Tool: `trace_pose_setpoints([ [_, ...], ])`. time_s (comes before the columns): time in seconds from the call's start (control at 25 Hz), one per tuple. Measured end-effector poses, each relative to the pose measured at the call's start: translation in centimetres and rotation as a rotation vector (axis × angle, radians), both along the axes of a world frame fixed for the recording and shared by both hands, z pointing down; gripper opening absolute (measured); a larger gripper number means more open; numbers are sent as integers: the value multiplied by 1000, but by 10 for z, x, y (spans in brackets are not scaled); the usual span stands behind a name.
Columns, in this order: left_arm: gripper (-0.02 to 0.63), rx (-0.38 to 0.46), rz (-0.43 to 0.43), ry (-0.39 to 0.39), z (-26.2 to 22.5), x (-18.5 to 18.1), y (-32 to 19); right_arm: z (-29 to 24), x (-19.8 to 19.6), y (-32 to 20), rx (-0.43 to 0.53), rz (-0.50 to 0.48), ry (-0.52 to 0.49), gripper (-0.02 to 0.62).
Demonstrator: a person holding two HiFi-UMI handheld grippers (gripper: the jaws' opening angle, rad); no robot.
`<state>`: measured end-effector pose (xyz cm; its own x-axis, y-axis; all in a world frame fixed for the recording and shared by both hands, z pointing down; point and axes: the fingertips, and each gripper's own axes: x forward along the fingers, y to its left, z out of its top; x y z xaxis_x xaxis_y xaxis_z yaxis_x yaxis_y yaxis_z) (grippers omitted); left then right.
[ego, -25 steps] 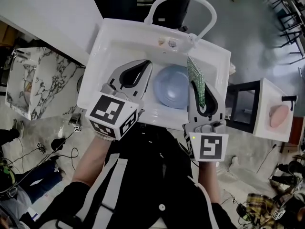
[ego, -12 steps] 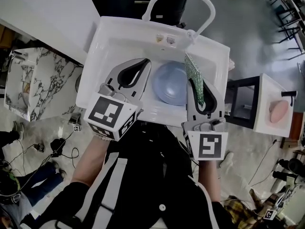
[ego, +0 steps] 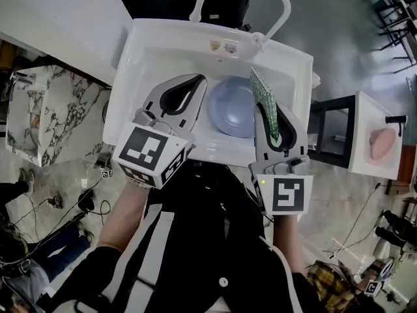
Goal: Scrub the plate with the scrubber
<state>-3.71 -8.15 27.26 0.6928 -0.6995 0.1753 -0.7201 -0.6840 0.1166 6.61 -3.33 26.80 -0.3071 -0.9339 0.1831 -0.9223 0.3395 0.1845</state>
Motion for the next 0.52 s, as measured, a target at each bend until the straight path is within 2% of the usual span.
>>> trace_pose_setpoints([
  [0.52, 0, -14, 2, 13, 2, -3, 4, 5, -3, 3, -10, -7, 27, 95],
])
